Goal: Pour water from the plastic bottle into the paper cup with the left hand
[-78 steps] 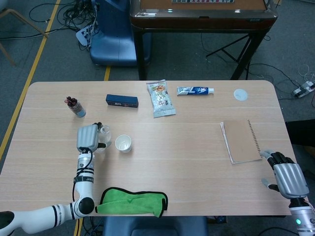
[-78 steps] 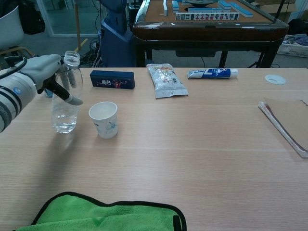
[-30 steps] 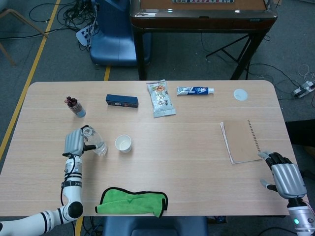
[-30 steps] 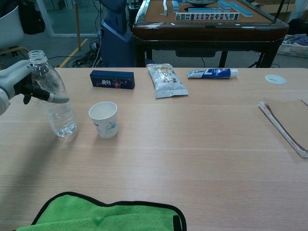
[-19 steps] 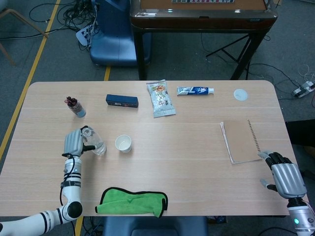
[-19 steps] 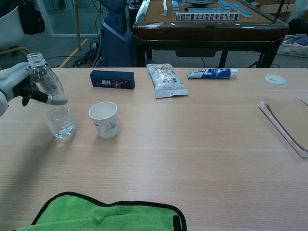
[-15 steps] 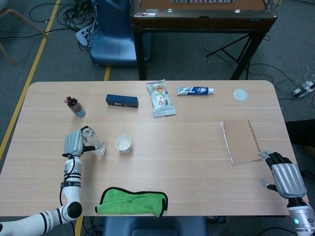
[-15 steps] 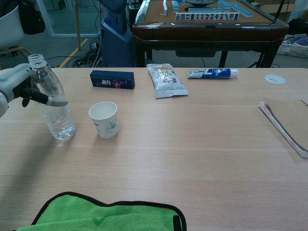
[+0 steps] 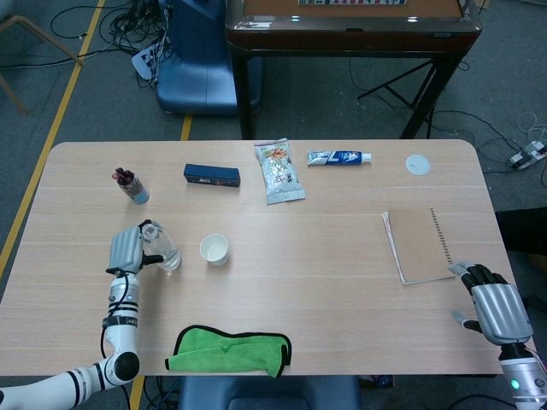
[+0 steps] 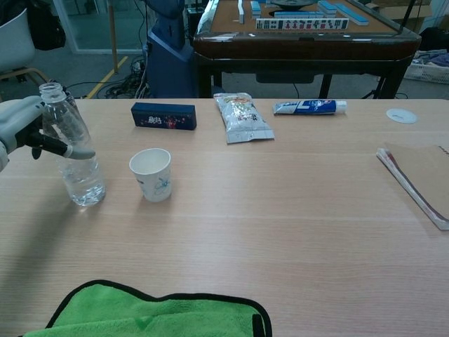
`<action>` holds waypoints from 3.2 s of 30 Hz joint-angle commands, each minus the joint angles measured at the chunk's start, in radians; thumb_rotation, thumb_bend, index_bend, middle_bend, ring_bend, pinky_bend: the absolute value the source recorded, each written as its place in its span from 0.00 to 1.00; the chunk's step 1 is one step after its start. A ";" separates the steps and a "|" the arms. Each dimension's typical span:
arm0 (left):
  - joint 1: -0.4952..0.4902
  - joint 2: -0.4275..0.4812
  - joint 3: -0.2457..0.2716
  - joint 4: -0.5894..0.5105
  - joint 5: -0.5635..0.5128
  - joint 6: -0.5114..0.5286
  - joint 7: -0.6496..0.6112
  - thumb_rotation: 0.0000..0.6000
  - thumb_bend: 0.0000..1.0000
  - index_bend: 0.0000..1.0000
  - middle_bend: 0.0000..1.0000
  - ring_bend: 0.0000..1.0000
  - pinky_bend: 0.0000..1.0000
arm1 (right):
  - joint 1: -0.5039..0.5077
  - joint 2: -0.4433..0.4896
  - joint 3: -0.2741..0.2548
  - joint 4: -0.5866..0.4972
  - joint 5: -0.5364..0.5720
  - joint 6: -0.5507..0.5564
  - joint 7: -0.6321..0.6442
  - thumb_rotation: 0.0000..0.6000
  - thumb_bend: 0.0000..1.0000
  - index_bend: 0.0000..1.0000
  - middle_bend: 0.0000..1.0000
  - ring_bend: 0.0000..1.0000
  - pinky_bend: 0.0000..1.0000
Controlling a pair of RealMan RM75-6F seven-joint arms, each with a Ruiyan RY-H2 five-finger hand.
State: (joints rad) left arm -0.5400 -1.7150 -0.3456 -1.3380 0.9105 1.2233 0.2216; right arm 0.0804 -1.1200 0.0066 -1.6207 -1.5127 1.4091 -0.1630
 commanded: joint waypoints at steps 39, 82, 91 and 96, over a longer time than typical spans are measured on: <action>0.017 0.080 0.016 -0.129 -0.051 0.002 0.132 1.00 0.00 0.17 0.12 0.15 0.35 | 0.003 -0.005 -0.003 0.001 -0.003 -0.005 -0.008 1.00 0.01 0.26 0.24 0.21 0.39; 0.195 0.292 0.319 -0.104 0.435 0.177 0.101 1.00 0.00 0.20 0.12 0.15 0.35 | 0.010 -0.024 -0.007 0.007 0.011 -0.025 -0.044 1.00 0.01 0.26 0.24 0.21 0.39; 0.248 0.297 0.384 -0.052 0.551 0.248 0.173 1.00 0.00 0.26 0.12 0.15 0.35 | 0.011 -0.026 -0.009 0.007 0.012 -0.028 -0.051 1.00 0.01 0.26 0.24 0.21 0.39; 0.286 0.311 0.422 -0.041 0.616 0.294 0.218 1.00 0.00 0.34 0.18 0.22 0.35 | 0.011 -0.026 -0.007 0.007 0.014 -0.026 -0.057 1.00 0.01 0.26 0.24 0.21 0.39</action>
State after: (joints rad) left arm -0.2707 -1.4097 0.0626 -1.3860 1.5091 1.4991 0.4302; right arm 0.0913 -1.1462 -0.0008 -1.6132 -1.4988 1.3825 -0.2200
